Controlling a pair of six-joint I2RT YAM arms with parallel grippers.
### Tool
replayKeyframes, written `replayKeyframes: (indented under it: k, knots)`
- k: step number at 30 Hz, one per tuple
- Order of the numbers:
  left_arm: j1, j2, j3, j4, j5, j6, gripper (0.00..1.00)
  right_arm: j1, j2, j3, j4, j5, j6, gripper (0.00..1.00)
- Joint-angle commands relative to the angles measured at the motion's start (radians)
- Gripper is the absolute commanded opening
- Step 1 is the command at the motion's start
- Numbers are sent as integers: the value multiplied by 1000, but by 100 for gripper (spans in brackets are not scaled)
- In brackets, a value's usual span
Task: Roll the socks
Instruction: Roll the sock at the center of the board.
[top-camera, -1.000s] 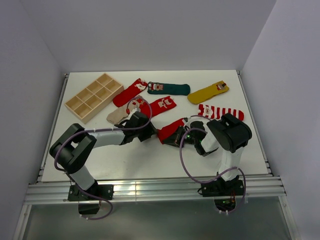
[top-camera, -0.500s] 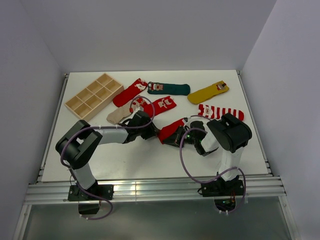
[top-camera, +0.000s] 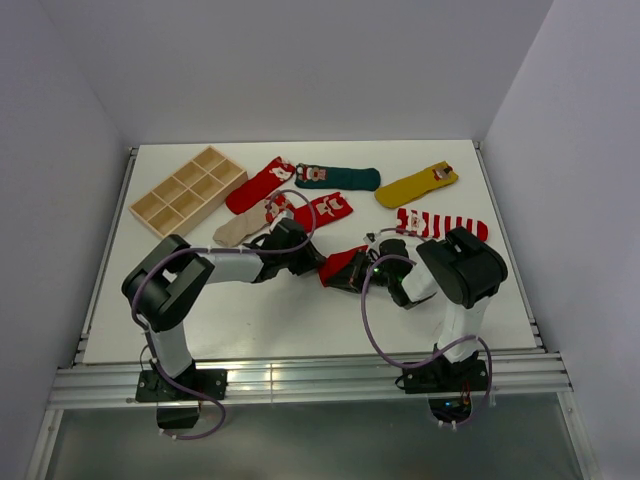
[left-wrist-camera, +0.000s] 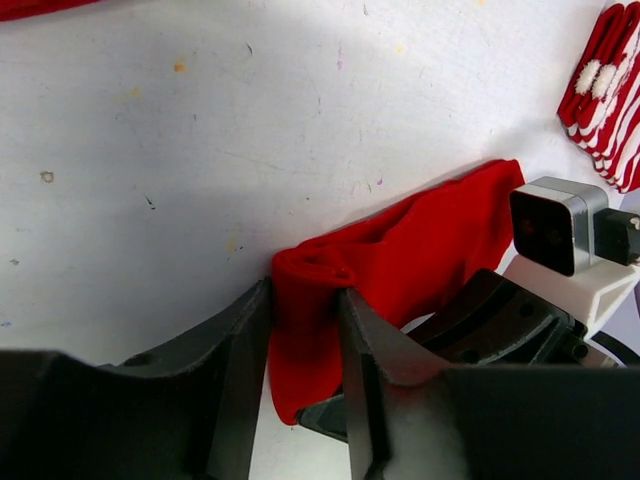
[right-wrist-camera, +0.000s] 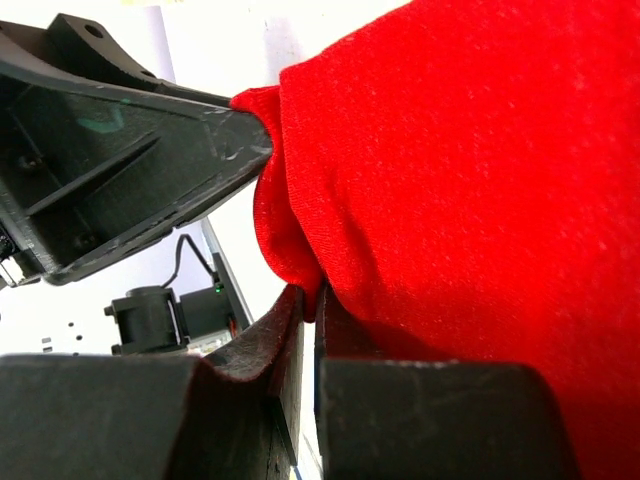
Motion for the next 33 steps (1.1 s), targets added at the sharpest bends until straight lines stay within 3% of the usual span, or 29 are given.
replayKeyframes:
  k: [1, 7, 10, 19, 23, 28, 33]
  knots:
    - [-11, 63, -11, -116, -16, 14, 37, -7, -16, 10, -130, 53, -60, 5]
    - [-11, 63, 4, -149, -41, 19, 12, -7, -21, 19, -165, 55, -80, 7]
    - [-12, 66, 26, -177, -56, 31, 0, -7, -47, 22, -208, 59, -103, 13]
    - [-35, 40, 124, -413, -200, 69, 0, 48, -366, 83, -624, 281, -331, 50]
    - [-49, 34, 170, -508, -246, 83, 0, 140, -509, 128, -795, 511, -473, 54]
    - [-55, 34, 208, -561, -265, 97, 0, 298, -584, 128, -750, 767, -615, 54]
    - [-57, 38, 224, -590, -257, 101, 0, 421, -553, 107, -606, 871, -712, 54]
